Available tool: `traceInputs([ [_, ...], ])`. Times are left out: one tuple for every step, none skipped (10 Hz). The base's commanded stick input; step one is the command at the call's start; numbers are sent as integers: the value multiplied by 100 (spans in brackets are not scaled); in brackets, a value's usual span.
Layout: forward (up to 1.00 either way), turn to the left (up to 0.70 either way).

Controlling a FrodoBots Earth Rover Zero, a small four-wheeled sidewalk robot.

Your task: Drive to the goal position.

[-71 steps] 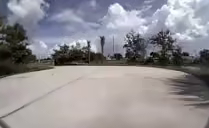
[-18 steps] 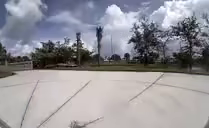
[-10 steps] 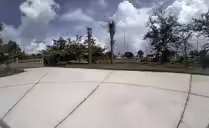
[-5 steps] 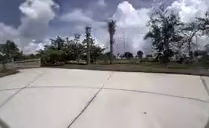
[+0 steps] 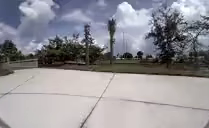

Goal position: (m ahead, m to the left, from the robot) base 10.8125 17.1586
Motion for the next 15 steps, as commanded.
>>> traceInputs([
  [85, 34],
  [85, 24],
  [85, 8],
  [85, 0],
  [85, 0],
  [85, 0],
  [85, 0],
  [85, 0],
  [85, 0],
  [85, 10],
  [85, 33],
  [85, 33],
  [85, 20],
  [85, 8],
  [85, 0],
])
